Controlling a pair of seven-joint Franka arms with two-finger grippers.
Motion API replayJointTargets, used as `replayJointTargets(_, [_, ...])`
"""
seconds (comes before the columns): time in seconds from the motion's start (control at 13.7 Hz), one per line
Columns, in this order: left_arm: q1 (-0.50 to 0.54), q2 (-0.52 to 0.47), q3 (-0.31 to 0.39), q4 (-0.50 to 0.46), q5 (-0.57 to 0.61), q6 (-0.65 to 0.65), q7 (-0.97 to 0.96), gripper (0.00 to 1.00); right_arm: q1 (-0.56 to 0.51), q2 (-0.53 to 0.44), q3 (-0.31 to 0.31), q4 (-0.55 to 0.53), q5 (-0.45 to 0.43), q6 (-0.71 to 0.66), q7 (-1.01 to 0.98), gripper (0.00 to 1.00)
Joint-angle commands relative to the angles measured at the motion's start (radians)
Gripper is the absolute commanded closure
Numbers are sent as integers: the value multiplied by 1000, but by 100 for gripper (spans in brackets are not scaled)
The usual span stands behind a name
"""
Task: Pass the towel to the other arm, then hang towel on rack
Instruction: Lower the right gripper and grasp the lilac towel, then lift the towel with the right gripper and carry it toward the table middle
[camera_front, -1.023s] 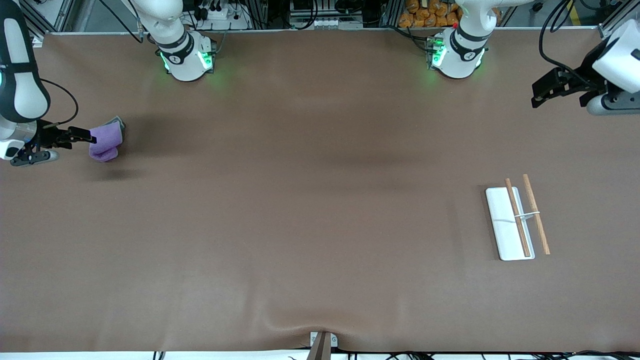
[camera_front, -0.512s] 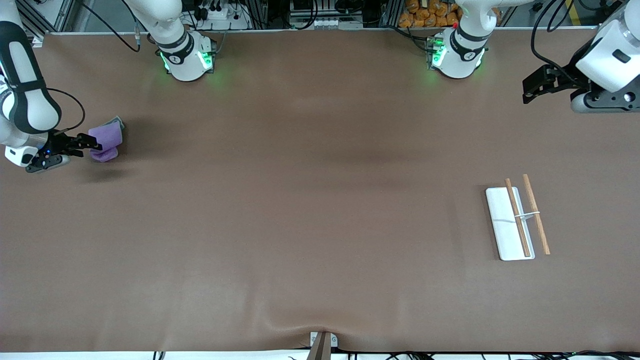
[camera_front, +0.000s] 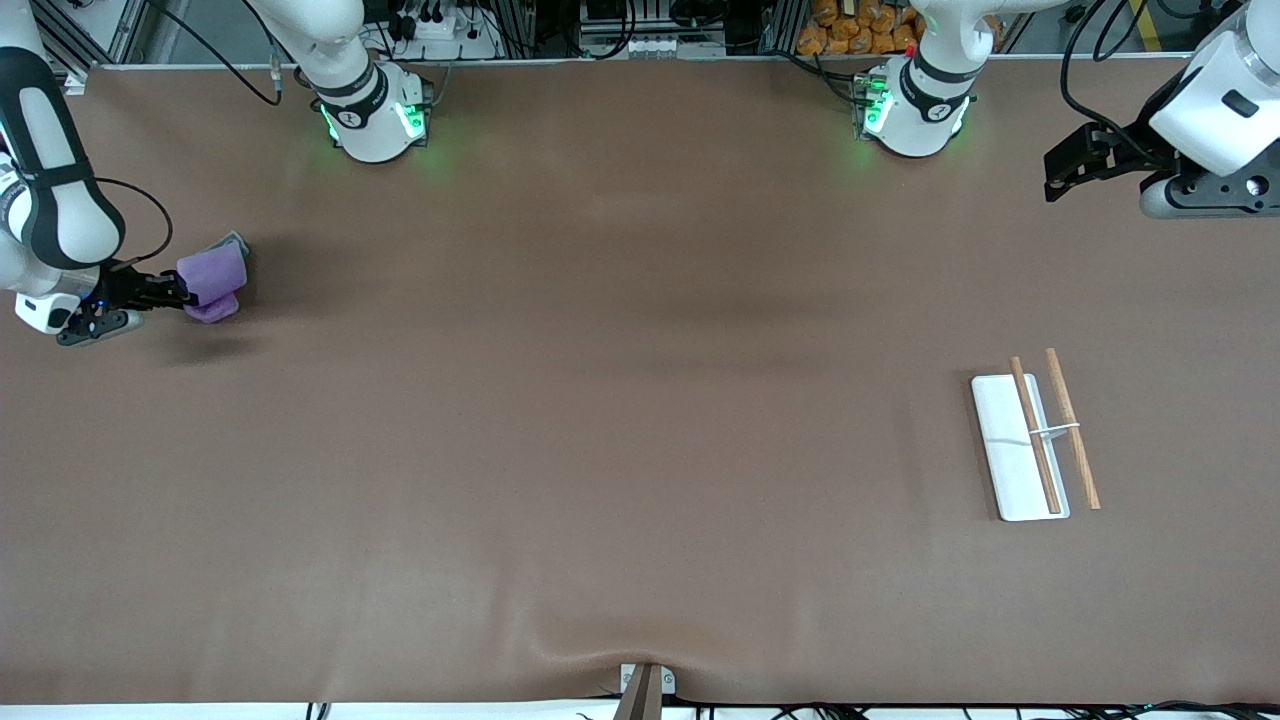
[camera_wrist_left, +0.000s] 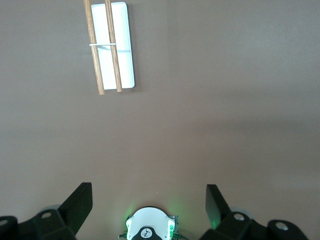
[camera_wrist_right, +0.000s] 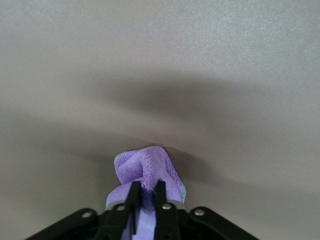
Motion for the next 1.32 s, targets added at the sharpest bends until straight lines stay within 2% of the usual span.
replayJointTargets(0.0, [5, -33, 4, -26, 13, -6, 17, 0, -28, 5, 16, 5, -8, -7, -14, 100])
replayJointTargets(0.15, [5, -27, 11, -19, 13, 1, 17, 0, -28, 2, 18, 8, -8, -23, -11, 100])
replayJointTargets(0.51, [28, -25, 17, -17, 15, 24, 18, 0, -11, -24, 26, 31, -2, -160, 76, 100])
replayJointTargets(0.8, [25, -22, 12, -14, 16, 61, 18, 0, 61, -55, 26, 108, -2, -366, 244, 100])
replayJointTargets(1.24, [22, -19, 5, -14, 18, 81, 17, 0, 205, -171, 27, 111, 5, -561, 492, 100])
